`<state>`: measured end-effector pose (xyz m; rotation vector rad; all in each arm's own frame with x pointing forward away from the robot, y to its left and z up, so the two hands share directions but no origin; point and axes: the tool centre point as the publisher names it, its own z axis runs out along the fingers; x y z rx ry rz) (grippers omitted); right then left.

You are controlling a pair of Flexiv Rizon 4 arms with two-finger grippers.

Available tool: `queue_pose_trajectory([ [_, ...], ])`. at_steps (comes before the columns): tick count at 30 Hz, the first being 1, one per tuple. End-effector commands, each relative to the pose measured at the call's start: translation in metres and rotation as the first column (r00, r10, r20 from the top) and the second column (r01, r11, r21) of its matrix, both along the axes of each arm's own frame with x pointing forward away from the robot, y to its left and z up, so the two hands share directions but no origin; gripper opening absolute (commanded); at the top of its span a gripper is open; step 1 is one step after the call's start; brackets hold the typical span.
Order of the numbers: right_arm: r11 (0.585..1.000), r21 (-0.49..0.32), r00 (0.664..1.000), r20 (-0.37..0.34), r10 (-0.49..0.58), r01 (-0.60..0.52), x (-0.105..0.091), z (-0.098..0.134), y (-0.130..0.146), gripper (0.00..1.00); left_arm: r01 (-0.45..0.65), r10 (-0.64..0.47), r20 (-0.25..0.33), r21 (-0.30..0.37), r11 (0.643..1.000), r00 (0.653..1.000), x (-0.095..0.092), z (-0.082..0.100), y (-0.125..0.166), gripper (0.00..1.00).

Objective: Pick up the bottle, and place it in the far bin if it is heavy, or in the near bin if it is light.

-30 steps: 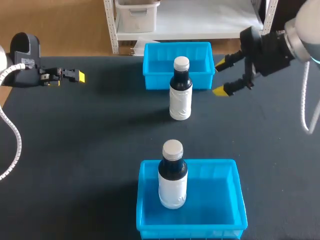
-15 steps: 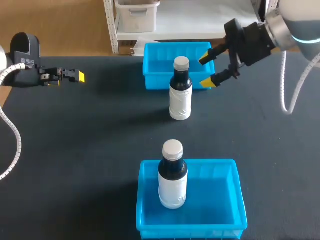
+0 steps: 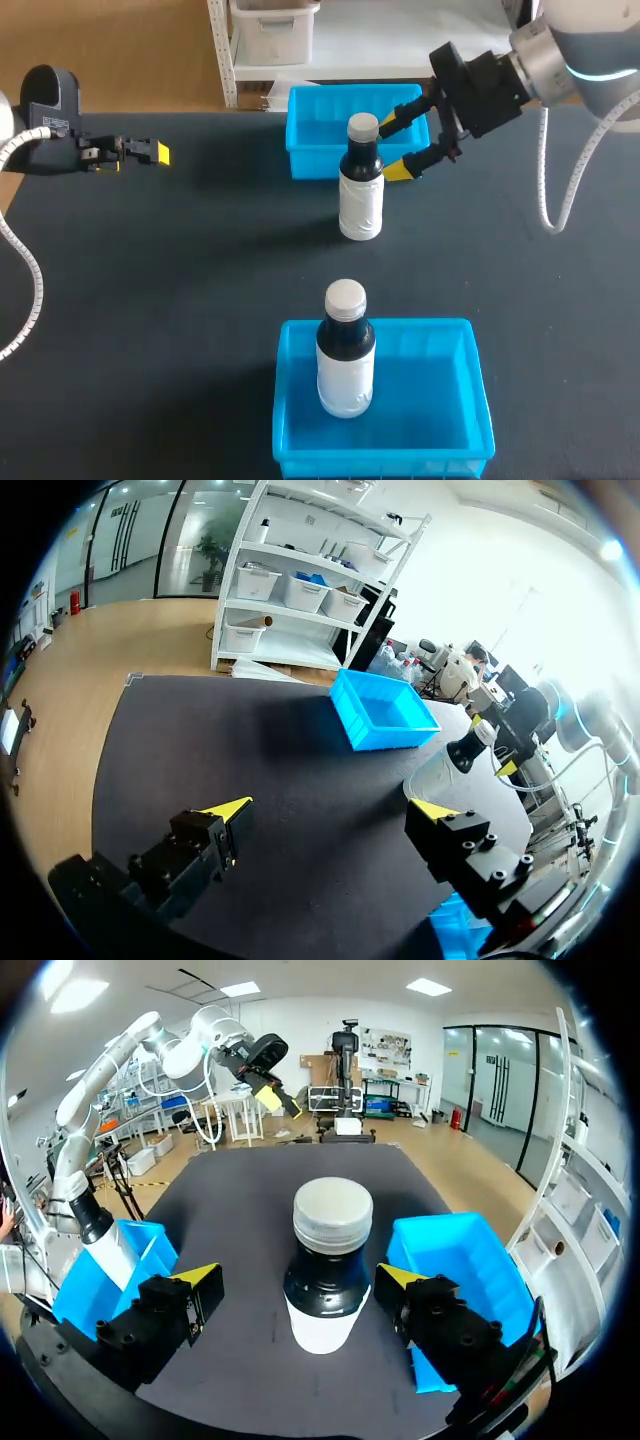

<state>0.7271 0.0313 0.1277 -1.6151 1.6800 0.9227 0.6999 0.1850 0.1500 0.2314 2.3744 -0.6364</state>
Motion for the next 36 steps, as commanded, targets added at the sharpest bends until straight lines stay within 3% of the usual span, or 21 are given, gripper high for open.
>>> queue_pose_trajectory([
  [1,1.0,-0.003,1.0,-0.005,0.001,-0.001,0.003,-0.002,0.011,1.0,0.0,0.0,0.0,0.0,1.0,1.0,0.0,0.0,0.0,1.0],
  [15,1.0,-0.006,1.0,-0.017,0.02,-0.021,0.007,-0.006,0.031,1.0,0.0,0.0,0.0,0.0,1.0,1.0,0.0,0.0,0.0,1.0],
  [31,1.0,-0.004,1.0,-0.025,0.013,-0.013,0.012,-0.011,0.031,1.0,0.0,0.0,0.0,0.0,1.0,1.0,0.0,0.0,0.0,1.0],
  [36,1.0,-0.002,1.0,-0.025,0.013,-0.013,0.012,-0.011,0.031,0.79,0.0,0.0,0.0,0.0,1.0,1.0,0.0,0.0,0.0,1.0],
])
